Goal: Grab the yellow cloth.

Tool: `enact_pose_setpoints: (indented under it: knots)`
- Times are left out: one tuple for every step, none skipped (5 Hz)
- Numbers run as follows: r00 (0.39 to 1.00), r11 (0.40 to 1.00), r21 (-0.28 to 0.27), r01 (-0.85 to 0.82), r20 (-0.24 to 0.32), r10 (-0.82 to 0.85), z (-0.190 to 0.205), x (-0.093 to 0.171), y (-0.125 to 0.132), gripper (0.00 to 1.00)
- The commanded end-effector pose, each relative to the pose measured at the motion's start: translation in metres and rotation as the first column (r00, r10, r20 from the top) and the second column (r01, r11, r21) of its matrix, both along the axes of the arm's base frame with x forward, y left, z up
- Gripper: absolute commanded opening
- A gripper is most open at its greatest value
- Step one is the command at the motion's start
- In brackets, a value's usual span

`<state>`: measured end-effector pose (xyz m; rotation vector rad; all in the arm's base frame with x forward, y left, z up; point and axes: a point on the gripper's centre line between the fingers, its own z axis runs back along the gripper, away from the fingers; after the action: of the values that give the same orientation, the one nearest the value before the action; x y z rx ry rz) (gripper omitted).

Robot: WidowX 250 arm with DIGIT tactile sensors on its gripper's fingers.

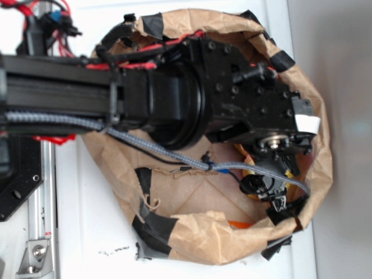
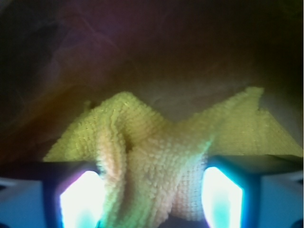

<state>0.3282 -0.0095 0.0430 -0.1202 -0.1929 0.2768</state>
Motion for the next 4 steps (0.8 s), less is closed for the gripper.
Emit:
enact_pose_setpoints:
  knots:
    - [0.999, 0.999, 0.043, -0.008, 0.046, 0.006, 0.021, -0.004, 0.005, 0.00]
    - [0.999, 0.999, 0.054, 0.001, 0.038, -0.003, 0.029, -0.007, 0.010, 0.00]
    - [0.987, 0.984, 0.115, 0.140, 0.067, -0.148, 0.079, -0.021, 0.022, 0.00]
    - [0.971, 0.959, 0.205, 0.195, 0.095, -0.218, 0.130, -0.048, 0.028, 0.00]
